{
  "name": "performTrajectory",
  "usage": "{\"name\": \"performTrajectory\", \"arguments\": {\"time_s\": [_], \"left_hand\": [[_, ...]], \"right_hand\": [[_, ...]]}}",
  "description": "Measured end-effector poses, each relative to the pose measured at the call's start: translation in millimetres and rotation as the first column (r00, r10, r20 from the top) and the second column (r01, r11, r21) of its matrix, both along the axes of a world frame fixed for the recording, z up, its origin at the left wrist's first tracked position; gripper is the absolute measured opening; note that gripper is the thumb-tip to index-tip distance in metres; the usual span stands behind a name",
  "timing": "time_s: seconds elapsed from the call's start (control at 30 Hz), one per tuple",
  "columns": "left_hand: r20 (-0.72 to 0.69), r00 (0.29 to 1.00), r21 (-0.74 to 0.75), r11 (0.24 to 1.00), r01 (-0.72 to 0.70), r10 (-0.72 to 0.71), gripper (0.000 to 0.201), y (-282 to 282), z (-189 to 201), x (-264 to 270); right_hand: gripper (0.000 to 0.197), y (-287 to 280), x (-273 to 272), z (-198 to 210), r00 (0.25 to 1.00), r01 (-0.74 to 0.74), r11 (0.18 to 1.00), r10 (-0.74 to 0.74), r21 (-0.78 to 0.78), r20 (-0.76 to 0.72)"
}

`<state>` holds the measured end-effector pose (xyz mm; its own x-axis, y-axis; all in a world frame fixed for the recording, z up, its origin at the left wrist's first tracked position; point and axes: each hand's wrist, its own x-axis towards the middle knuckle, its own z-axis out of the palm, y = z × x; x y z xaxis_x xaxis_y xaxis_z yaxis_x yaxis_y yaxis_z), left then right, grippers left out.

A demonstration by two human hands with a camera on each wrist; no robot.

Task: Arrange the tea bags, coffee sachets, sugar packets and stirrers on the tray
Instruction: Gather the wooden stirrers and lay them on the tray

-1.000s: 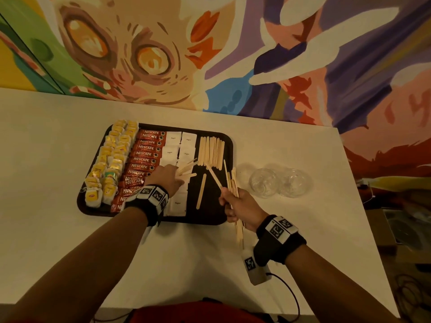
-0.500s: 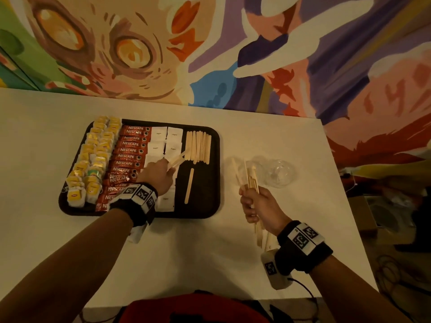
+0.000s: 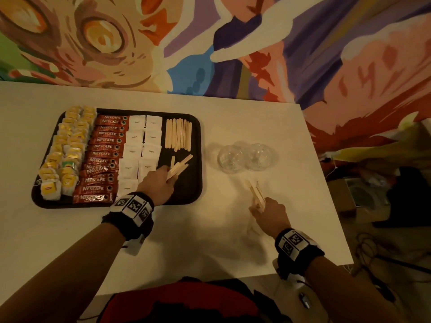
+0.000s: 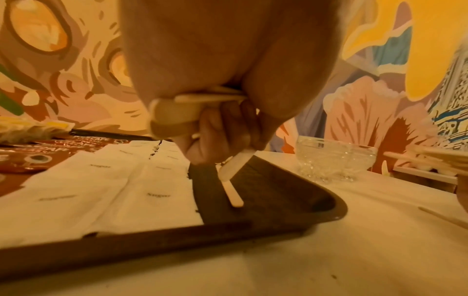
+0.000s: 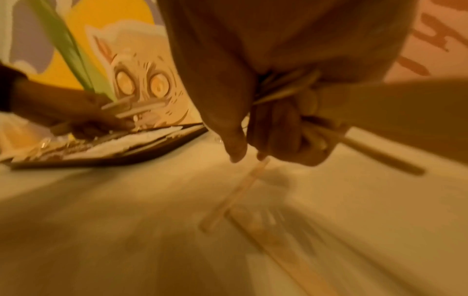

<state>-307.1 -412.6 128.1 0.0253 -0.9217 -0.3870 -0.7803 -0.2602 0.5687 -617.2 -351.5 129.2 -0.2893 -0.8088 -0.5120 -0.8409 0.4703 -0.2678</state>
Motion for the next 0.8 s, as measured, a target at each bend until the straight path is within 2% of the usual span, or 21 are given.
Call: {"name": "performTrajectory", "arguments": {"time_s": [0.1,0.23,0.43,0.57,0.67,0.73,0.8], "left_hand": [[-0.023,0.999,0.022,0.999,0.027,-0.027,0.031,8,1,-7],[-0.089,0.993,0.045,0.995,0.086,-0.082,0.029,16,6,-22],[-0.187,0.932,0.027,0.947,0.320,-0.310,0.014,24,25,-45],[-0.286,0.884,0.055,0.915,0.400,-0.369,0.012,29,35,-60],[-0.304,0.859,0.040,0.896,0.443,-0.411,0.016,30,35,-76],[-0.288,0.836,0.016,0.870,0.492,-0.467,0.022,29,34,-91],[-0.298,0.803,0.007,0.840,0.543,-0.517,0.024,29,32,-108]], "right_hand": [[0.053,7,2,0,0.999,0.033,0.998,-0.032,0.050,-0.017],[0.041,2,11,1,0.999,0.037,0.999,-0.037,0.032,-0.012],[0.037,-6,18,5,1.000,0.007,0.999,-0.008,0.053,0.014],[0.030,-8,9,6,0.990,0.054,0.998,-0.057,0.020,0.132],[0.023,-10,-2,14,0.977,0.070,0.997,-0.063,-0.031,0.202],[0.023,-10,-13,20,0.942,0.127,0.991,-0.111,-0.030,0.317],[0.024,-9,-26,24,0.874,0.204,0.979,-0.178,-0.008,0.452]]}}
